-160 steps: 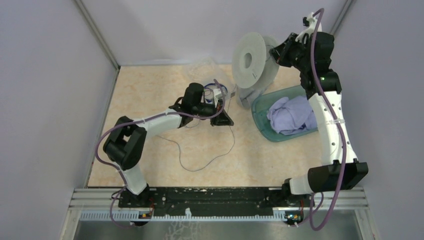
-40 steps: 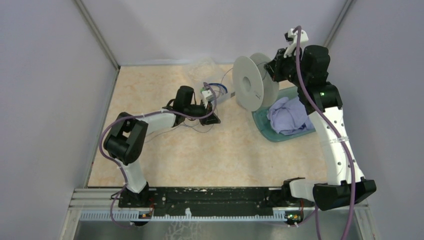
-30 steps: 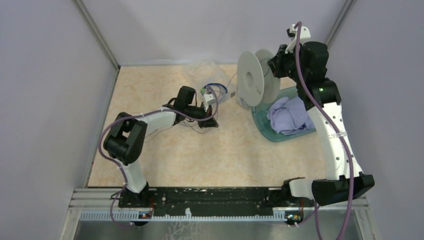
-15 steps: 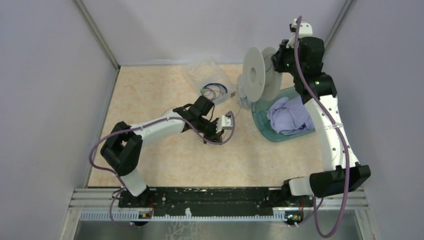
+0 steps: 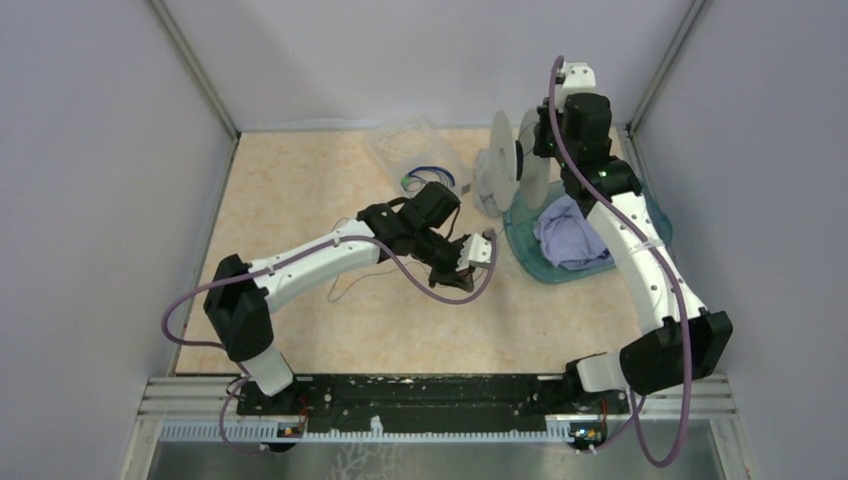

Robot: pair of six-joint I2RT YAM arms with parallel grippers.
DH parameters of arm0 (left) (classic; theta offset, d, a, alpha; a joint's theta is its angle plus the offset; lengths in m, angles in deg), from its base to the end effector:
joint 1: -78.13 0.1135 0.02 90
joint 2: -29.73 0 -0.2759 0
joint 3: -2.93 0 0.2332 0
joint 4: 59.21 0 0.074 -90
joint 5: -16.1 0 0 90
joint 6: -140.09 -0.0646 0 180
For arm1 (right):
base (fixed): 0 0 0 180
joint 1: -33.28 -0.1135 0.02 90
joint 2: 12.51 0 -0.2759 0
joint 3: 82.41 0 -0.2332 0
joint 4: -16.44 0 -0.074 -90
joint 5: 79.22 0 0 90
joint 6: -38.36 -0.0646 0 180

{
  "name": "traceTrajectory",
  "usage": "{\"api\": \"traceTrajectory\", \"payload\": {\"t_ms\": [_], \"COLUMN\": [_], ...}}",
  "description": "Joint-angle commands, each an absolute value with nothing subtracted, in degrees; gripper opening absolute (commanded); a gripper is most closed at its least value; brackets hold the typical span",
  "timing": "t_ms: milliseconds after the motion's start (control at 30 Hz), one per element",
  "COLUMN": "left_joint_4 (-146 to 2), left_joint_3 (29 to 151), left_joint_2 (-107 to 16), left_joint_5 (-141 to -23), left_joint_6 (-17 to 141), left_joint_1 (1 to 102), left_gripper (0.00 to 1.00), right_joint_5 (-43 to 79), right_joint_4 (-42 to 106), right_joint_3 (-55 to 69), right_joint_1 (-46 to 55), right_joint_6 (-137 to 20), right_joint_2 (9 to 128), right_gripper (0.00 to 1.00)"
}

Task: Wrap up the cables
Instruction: Wrap the cable around the cable reel.

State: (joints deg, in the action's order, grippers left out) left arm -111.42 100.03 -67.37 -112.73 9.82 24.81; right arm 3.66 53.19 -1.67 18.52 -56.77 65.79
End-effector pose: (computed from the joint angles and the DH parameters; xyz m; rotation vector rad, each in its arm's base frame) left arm 0.1846 -0.3157 0.2890 1.9537 1.4365 -0.9367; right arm 0.3064 0.0724 0.4295 -0.0683 1.8449 0.1279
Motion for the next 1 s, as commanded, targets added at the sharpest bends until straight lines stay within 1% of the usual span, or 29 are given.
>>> {"api": "traceTrajectory", "payload": {"t_ms": [0, 200, 467, 667, 967], "left_joint_4": [-111.6, -109.1, -103.0, -103.8, -101.6], "left_joint_3": [104.6, 112.5, 115.8, 121.8, 123.7], "left_joint_2": [-68.4, -70.3, -68.1, -70.2, -71.9], "left_joint_5": [-115.5, -112.9, -104.4, -104.8, -104.5], "left_joint_6": [12.8, 19.3, 25.4, 29.6, 34.7], "left_joint_1": [23.6, 23.7, 25.0, 29.7, 39.2], "left_gripper": [0.00, 0.00, 0.00, 0.00, 0.00], "right_joint_5": [0.7, 0.3, 1.8, 4.9, 15.0], "right_joint_4": [44.0, 43.4, 38.8, 37.3, 38.9], "right_joint_3": [-1.8, 1.5, 10.1, 14.7, 18.5], "right_joint_1": [17.1, 15.4, 13.9, 12.8, 12.5], "right_joint_6": [-56.2, -54.6, -50.4, -46.1, -41.9], "right_joint_2": [64.4, 64.1, 59.7, 56.3, 53.2], "right_gripper": [0.00, 0.00, 0.00, 0.00, 0.00]}}
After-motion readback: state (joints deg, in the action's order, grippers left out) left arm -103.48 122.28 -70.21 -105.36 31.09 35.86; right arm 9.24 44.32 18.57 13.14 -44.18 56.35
